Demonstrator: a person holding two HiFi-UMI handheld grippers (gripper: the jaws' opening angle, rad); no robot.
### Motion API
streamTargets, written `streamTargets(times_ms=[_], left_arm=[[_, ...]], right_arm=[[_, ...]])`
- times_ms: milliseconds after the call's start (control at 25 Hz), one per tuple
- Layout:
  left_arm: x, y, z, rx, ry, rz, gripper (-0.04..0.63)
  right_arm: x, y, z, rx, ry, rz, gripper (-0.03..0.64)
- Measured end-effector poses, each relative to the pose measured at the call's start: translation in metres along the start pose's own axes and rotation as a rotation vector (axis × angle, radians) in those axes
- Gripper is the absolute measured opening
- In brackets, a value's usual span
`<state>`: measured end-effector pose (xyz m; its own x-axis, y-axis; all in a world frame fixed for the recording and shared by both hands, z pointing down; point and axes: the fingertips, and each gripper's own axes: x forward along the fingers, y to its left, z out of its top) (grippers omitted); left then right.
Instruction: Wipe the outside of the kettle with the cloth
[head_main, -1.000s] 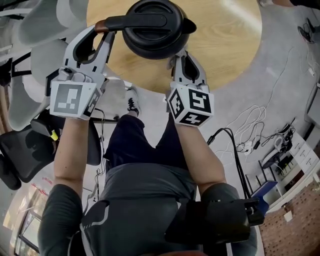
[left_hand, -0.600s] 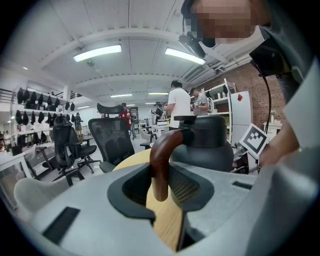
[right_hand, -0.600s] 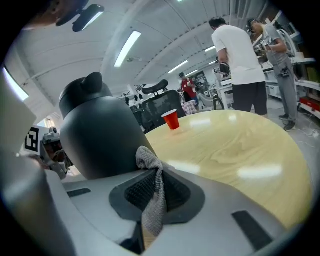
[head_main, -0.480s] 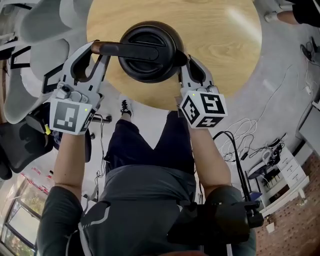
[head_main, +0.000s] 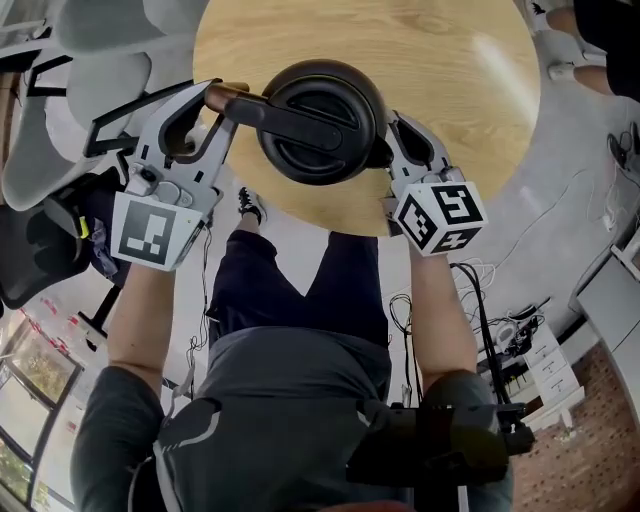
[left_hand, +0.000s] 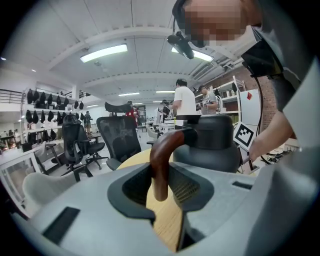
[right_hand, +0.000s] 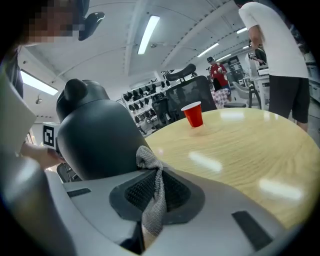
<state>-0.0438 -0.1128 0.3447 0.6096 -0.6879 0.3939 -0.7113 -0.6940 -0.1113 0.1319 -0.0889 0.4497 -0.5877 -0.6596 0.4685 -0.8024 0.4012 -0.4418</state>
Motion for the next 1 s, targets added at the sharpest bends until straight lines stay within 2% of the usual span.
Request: streamTargets(times_ms=[560, 720, 1000], left_arm=[[-0.002, 0.001, -0.003, -0.046, 0.017, 0.055, 0.107], [-0.001, 0.001, -0.002, -0.038, 0.024, 0.043, 0.107], [0.0, 0.0, -0.002, -0.055, 0.017, 0.052, 0.107]], right_arm=[[0.027, -0.002, 0.02, -0.171, 0.123, 0.206, 0.046], [0.036, 0.002, 0.026, -0.247, 0.173, 0.33, 0.046], [0.049, 0.011, 0.033, -0.405, 0.307, 0.603, 0.046]])
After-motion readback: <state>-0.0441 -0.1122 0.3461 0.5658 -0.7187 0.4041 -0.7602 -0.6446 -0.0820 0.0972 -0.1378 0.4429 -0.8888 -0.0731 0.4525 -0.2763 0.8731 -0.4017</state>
